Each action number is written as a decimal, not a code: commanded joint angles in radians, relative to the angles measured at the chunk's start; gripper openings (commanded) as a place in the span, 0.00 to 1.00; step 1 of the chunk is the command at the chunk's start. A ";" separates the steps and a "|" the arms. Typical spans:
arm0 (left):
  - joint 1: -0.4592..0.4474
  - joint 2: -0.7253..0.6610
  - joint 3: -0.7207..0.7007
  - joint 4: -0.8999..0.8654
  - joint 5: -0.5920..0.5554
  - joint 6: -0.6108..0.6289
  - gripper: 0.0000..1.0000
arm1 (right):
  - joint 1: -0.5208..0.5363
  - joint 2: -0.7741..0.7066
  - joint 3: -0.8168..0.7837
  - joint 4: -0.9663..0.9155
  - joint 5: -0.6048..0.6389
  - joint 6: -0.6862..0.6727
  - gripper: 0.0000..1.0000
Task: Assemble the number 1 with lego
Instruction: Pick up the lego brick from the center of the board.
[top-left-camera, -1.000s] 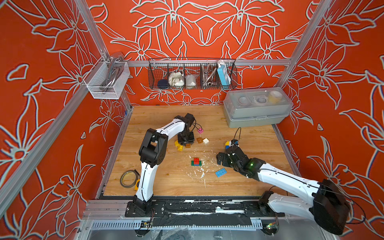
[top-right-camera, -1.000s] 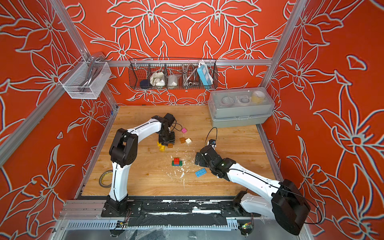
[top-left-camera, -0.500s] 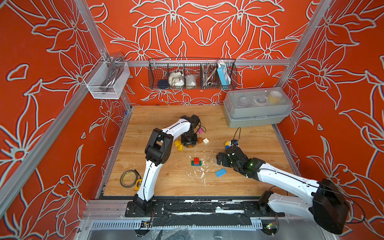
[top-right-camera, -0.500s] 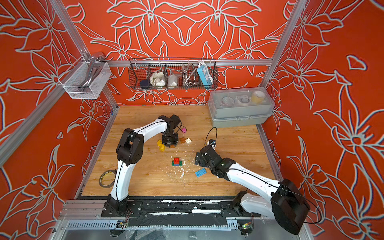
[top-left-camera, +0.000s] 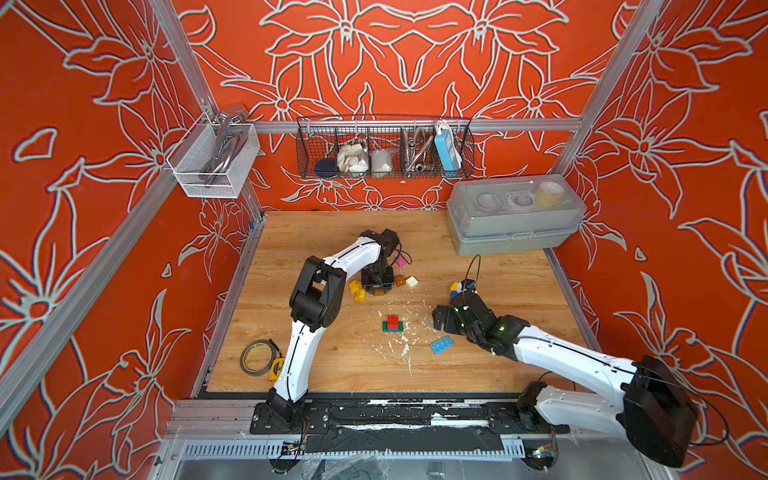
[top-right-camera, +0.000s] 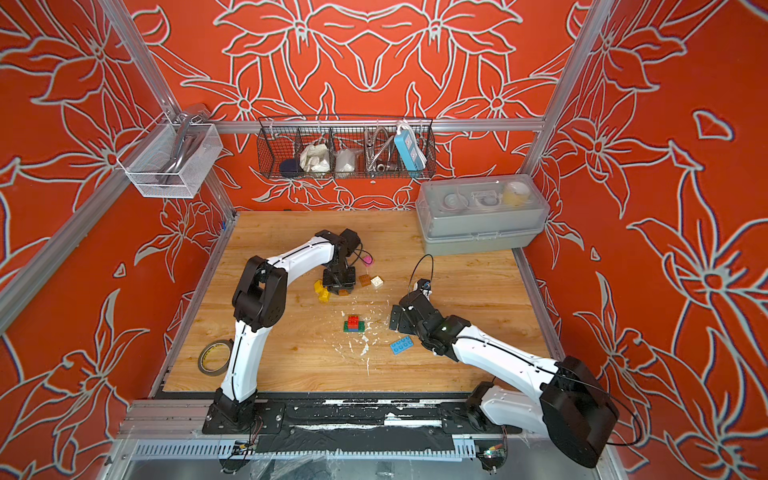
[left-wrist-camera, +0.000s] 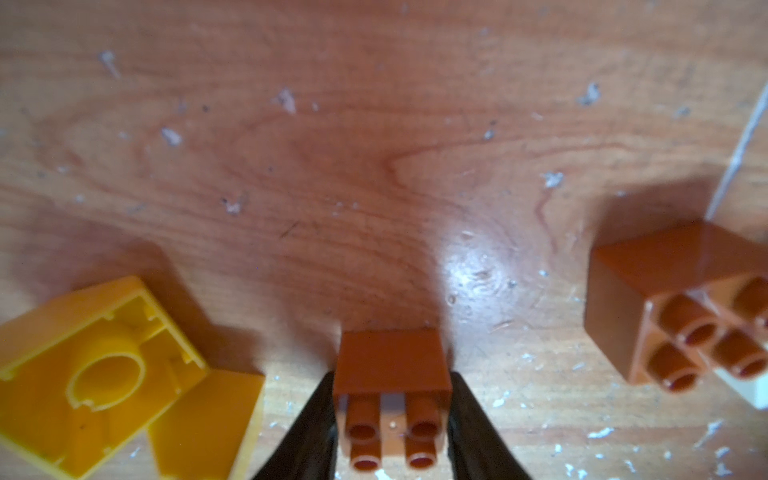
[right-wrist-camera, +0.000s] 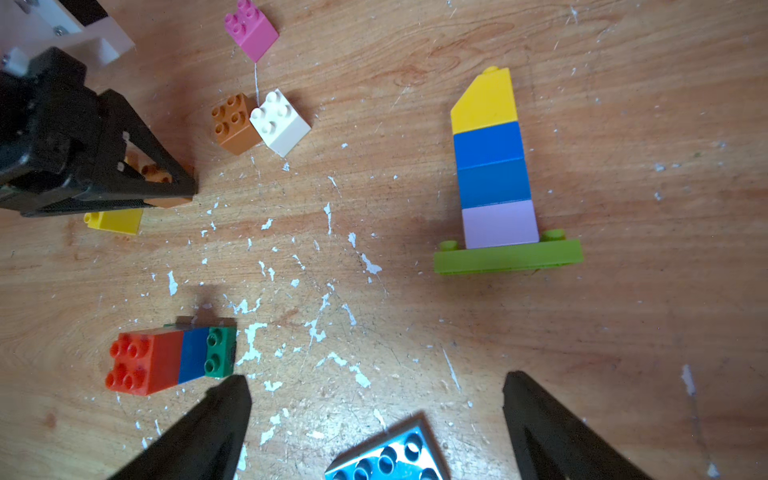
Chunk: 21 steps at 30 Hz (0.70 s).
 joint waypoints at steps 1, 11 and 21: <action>-0.002 -0.014 -0.013 -0.014 -0.030 -0.009 0.44 | -0.006 0.005 0.025 -0.020 0.006 -0.012 1.00; -0.006 -0.043 -0.043 0.028 -0.041 -0.009 0.45 | -0.006 0.008 0.027 -0.018 0.005 -0.011 1.00; -0.012 -0.085 -0.087 0.083 -0.048 -0.007 0.42 | -0.006 0.007 0.025 -0.018 0.004 -0.012 1.00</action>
